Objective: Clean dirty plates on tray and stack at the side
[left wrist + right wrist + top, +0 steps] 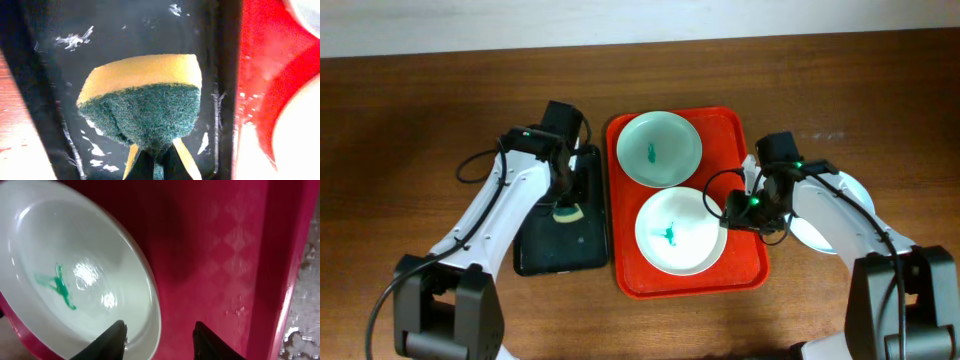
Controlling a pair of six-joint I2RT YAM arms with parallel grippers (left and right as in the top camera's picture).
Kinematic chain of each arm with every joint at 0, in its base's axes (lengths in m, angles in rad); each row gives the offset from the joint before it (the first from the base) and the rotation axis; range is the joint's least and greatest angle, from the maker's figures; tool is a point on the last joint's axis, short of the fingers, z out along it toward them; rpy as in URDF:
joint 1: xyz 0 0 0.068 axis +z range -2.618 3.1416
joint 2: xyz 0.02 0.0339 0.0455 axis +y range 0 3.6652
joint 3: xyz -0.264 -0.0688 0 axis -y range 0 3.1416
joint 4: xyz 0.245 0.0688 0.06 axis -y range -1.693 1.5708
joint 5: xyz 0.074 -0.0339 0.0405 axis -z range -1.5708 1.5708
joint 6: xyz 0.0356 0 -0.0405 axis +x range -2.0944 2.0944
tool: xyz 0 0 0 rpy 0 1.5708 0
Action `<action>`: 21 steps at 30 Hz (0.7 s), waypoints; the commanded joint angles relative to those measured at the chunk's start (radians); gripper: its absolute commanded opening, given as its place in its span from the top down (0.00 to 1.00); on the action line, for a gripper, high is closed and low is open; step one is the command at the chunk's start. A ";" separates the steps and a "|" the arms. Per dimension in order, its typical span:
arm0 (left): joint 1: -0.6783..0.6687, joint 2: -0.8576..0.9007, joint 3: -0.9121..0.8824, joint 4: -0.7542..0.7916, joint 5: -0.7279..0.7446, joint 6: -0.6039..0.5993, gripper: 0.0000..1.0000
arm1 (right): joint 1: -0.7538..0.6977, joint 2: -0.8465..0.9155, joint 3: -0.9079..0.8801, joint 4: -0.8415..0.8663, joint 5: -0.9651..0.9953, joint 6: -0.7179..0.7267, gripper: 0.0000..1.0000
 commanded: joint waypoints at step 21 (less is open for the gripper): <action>-0.423 0.267 -0.029 0.377 0.193 -0.189 1.00 | 0.007 0.000 -0.194 0.245 -0.005 0.065 0.94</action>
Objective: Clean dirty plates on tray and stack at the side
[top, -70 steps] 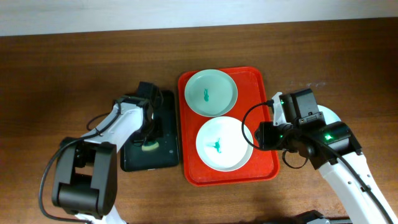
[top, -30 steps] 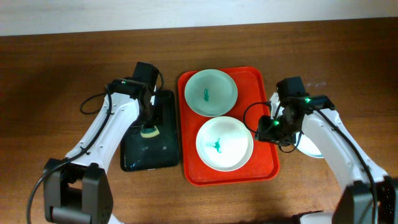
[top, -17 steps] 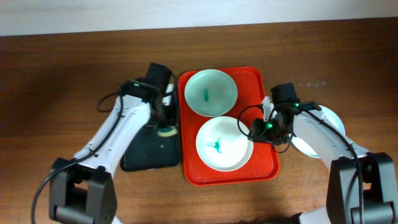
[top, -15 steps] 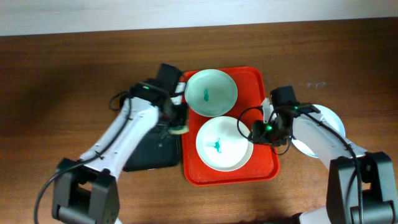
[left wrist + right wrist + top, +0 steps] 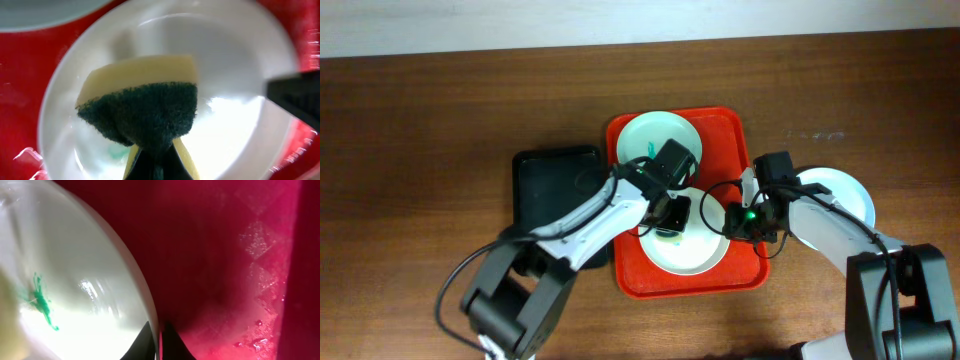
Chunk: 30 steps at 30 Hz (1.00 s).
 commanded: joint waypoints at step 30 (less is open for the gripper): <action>0.005 0.175 0.073 -0.220 -0.298 -0.167 1.00 | 0.006 0.006 -0.016 0.004 0.021 0.018 0.96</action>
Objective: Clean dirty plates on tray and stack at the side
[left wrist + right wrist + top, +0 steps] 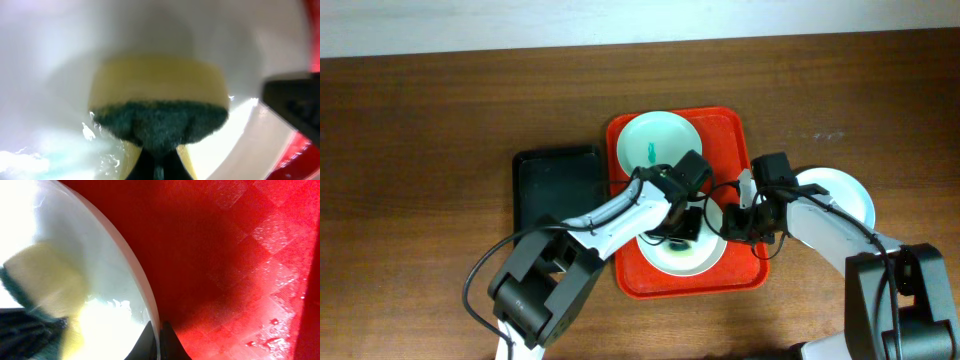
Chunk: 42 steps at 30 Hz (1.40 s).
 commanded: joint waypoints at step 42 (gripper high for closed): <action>0.114 -0.169 0.146 -0.230 -0.231 0.095 1.00 | -0.004 0.006 -0.013 -0.003 0.028 0.009 0.96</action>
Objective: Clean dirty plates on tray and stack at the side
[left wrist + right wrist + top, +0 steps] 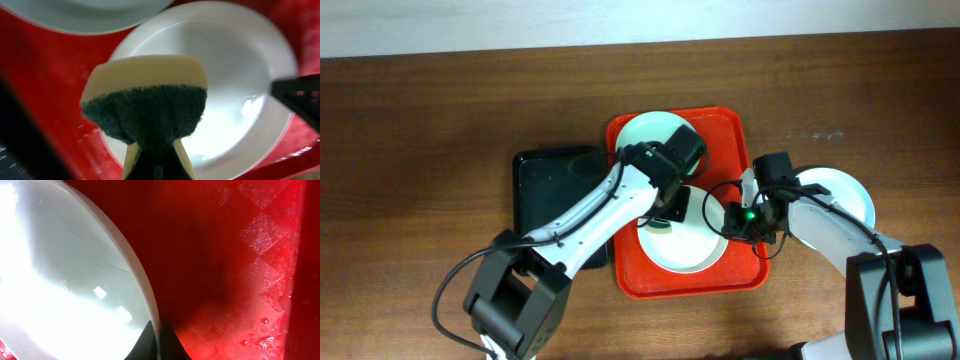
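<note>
A red tray point(748, 150) holds two white plates. On the near plate point(688, 248) I see no green mark; in the right wrist view its inside point(65, 280) is wet and white. The far plate point(650, 135) is partly covered by my left arm. My left gripper point(154, 161) is shut on a yellow and green sponge point(145, 100), which hangs over the near plate's left edge point(125, 145). My right gripper point(156, 341) is shut on the near plate's right rim point(150, 300); overhead it shows at that gripper point(730, 220).
A black tray point(545, 195) lies left of the red one. One white plate point(840, 190) rests on the wooden table to the right, under my right arm. The red tray's raised lip point(300, 280) runs close by my right gripper.
The sponge was pressed into the near plate's middle. Now my left gripper holds it raised over the plate's left side. My right gripper stays shut on the rim.
First my left gripper held the sponge over the black tray, and my right stood open around the near plate's rim. Then the right was shut on the rim, with the sponge over the green stain. Then the sponge lay pressed in the plate; now no stain shows.
</note>
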Controlling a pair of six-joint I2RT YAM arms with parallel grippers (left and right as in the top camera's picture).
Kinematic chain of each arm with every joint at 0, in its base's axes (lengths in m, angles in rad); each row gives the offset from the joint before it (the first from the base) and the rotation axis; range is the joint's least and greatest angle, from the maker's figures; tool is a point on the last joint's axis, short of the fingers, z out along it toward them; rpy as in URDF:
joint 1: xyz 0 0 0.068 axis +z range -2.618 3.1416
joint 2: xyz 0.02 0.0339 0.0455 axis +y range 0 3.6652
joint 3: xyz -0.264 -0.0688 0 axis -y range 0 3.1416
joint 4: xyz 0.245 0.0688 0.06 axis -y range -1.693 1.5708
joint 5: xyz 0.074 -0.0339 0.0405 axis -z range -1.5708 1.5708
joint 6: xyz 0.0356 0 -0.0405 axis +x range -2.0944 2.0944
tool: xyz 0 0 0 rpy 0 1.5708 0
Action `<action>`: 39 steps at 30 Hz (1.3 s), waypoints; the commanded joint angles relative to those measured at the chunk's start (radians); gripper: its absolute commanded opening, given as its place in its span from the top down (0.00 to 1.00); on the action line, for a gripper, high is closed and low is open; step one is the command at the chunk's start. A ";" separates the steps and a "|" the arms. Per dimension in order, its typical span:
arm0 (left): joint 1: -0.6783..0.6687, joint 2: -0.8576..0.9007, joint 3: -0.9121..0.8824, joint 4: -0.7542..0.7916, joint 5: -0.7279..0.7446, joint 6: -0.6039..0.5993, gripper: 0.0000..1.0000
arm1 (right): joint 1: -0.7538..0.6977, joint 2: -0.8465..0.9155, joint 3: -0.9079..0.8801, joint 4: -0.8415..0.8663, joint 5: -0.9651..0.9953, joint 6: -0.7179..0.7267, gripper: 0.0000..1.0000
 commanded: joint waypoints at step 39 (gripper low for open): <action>0.657 -0.520 -0.155 -0.177 -0.106 0.061 0.01 | 0.002 -0.015 0.048 -0.071 -0.066 0.112 0.96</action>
